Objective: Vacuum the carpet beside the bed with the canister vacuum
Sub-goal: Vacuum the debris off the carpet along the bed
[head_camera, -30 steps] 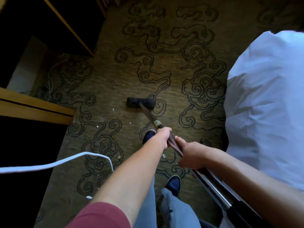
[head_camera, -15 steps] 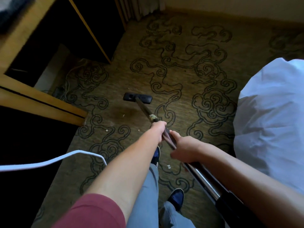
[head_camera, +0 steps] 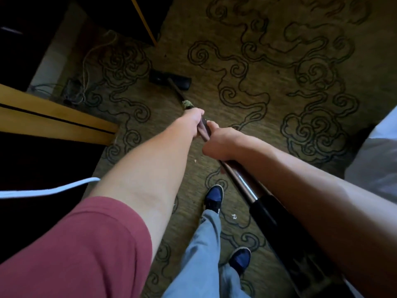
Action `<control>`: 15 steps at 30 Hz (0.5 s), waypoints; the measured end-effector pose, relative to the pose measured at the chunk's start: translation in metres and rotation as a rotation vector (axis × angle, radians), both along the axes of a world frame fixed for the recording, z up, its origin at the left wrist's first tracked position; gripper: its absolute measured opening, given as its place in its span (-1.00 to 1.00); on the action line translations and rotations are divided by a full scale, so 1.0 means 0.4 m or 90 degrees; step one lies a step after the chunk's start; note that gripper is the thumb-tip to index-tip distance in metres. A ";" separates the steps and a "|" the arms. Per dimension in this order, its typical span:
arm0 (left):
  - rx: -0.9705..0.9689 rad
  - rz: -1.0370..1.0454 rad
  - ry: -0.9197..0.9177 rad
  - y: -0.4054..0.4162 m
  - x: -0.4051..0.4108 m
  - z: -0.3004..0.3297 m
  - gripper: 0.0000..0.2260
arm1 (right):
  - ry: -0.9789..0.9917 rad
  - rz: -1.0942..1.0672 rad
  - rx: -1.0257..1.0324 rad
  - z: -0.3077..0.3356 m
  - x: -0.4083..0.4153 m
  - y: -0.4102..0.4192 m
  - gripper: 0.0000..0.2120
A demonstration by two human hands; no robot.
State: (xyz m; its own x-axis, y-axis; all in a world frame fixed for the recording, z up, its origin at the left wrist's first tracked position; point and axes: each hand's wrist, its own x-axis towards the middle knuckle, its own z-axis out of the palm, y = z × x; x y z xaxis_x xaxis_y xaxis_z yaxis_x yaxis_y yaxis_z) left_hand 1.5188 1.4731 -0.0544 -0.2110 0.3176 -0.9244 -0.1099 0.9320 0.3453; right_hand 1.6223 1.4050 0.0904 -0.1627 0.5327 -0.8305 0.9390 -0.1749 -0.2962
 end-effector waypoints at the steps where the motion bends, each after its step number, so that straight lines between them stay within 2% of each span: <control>1: 0.000 -0.004 0.003 0.004 -0.006 -0.010 -0.85 | 0.005 0.005 -0.008 -0.009 -0.005 0.011 -0.24; 6: -0.008 0.003 -0.013 -0.046 -0.006 -0.051 -0.81 | -0.028 0.071 -0.040 -0.031 -0.002 -0.004 -0.15; 8: -0.004 0.017 -0.021 -0.082 0.001 -0.050 -0.71 | -0.019 0.077 -0.051 -0.025 0.008 -0.033 -0.13; 11: -0.013 0.016 -0.018 -0.140 0.020 -0.034 -0.84 | -0.009 0.087 -0.062 -0.009 0.032 -0.080 -0.13; 15: -0.035 0.016 -0.038 -0.226 0.051 -0.003 -0.84 | 0.003 0.100 -0.078 0.013 0.069 -0.154 -0.13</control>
